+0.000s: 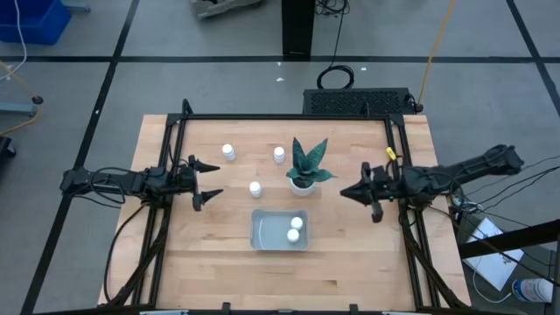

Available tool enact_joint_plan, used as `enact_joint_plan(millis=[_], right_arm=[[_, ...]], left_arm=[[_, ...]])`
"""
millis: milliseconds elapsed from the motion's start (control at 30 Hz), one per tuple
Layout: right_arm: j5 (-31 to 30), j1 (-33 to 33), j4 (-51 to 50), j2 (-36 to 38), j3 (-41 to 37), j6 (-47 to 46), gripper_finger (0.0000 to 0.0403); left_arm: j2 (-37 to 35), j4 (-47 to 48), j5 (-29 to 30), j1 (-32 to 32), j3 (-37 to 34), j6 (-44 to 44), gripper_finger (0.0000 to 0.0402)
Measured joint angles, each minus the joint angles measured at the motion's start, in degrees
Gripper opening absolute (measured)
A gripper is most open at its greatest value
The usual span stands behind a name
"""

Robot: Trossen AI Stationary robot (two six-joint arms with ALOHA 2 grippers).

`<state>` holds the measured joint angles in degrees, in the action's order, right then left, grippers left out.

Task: Pick and place pill bottles into a basket
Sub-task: Put the white pill bottle into the white bin

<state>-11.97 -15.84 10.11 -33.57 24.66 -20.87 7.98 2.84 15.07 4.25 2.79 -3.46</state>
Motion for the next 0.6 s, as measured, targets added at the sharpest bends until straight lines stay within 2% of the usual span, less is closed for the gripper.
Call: enact_joint_plan(millis=[267, 600], right_arm=[[1.73, -0.02, -0.02, 14.28, -9.64, 1.58, 0.0], [3.35, -0.02, -3.44, 24.71, -15.57, 3.72, 0.0]], left_arm=[[0.01, 0.0, 0.0, 0.0, 0.0, 0.0, 0.0395], [-0.01, -0.01, 0.0, 0.02, 0.0, 0.0, 0.0395]])
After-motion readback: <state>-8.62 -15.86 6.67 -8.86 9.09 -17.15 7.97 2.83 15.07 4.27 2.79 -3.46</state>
